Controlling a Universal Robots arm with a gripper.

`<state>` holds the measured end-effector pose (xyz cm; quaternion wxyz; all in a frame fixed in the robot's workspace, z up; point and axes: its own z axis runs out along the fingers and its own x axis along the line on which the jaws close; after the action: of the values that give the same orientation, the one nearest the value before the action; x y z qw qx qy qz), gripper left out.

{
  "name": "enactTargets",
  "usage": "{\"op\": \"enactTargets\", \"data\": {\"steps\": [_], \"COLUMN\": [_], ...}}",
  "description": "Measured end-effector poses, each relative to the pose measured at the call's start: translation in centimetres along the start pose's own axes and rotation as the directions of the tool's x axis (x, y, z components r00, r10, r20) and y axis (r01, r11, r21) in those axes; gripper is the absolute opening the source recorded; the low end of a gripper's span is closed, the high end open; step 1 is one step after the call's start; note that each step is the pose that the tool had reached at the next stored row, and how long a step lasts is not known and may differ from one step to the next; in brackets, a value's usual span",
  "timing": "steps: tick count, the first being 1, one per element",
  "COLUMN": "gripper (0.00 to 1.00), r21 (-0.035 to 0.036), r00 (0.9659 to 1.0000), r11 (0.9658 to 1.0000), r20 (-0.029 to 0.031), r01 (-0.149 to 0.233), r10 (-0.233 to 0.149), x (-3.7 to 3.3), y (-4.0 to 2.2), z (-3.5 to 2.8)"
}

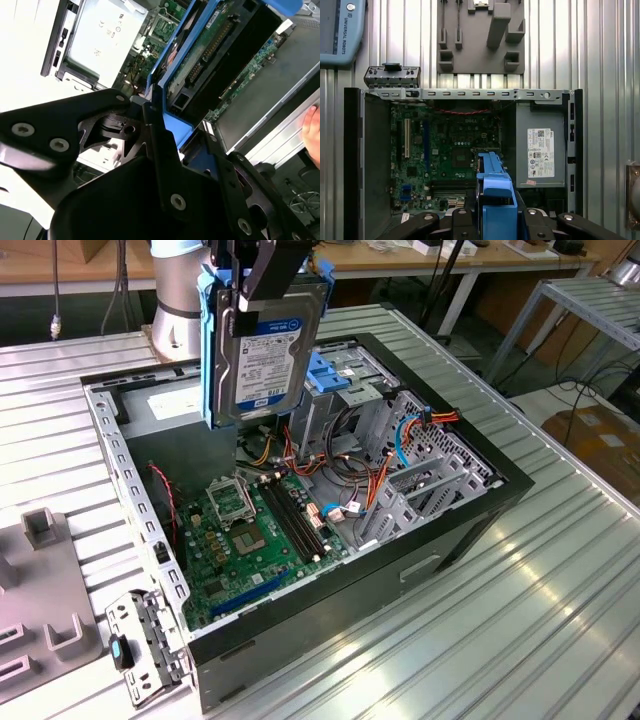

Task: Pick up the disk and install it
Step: 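Insert the disk into the insertion slot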

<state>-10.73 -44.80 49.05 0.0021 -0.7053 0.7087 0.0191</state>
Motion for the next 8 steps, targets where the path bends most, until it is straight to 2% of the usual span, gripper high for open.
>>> {"op": "enactTargets", "data": {"steps": [8], "gripper": [0.37], "r21": [0.0001], "r00": [1.0], "r11": [1.0], "r20": [0.0002], "r01": [0.0], "r10": [0.0], "x": [0.6], "y": [0.0], "z": [0.0]}}
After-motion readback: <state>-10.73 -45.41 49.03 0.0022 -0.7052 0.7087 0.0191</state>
